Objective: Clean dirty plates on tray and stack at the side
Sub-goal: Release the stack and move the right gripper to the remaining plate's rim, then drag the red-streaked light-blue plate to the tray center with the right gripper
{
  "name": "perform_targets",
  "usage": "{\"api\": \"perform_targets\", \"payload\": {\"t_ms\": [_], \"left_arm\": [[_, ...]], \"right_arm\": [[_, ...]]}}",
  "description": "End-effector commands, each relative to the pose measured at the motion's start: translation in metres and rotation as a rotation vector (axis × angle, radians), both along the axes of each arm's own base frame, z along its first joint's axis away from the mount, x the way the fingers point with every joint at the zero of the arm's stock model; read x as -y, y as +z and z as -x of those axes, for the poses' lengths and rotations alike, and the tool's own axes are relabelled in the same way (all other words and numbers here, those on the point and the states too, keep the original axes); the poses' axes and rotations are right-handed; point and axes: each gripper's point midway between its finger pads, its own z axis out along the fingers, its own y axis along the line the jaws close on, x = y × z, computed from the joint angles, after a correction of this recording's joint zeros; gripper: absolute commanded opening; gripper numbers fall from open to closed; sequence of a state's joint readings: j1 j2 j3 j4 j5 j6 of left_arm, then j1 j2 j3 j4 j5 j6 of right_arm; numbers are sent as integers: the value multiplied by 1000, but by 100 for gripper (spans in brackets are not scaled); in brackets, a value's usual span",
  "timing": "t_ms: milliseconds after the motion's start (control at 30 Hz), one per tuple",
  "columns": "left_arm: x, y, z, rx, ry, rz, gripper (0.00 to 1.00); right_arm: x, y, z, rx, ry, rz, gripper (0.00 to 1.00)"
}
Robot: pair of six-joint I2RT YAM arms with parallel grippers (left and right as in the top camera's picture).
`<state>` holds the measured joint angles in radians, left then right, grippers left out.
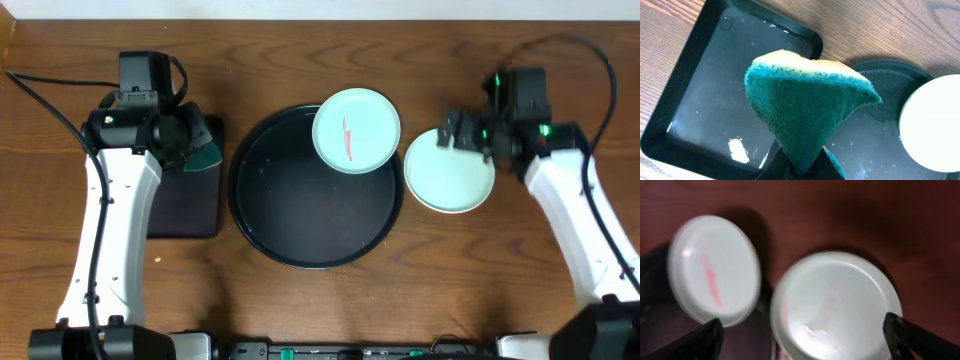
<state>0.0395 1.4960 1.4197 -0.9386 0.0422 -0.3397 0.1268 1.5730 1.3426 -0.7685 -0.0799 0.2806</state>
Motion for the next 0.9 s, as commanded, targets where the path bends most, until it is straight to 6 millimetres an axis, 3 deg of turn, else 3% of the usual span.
{"api": "perform_targets", "payload": {"t_ms": [0,100,267,400,500,667,867], "left_arm": [[-3,-2,2,-9,-2,-11,7],[-3,-2,2,-9,-2,-11,7],[-3,-3,3,-14,-2,-11,7],[-2,-4,4,-21,-2,-11,7],[-3,-4,4,-21,-2,-11,7],[-2,-4,4,-21,-2,-11,7],[-3,-4,4,-21,-2,-11,7]], "right_arm": [[-35,4,-27,-28,174,23,99],[-57,-13,-46,-87,266,-5,99],[-77,-61,-67,-167,293,-89,99],[-79,-98,-68,-239,282,-94,76],[-80,-117,-68,-275,282,-95,63],[-85,-139,-64,-318,291,-91,32],[-90,-140,-70,-289,301,-91,20]]}}
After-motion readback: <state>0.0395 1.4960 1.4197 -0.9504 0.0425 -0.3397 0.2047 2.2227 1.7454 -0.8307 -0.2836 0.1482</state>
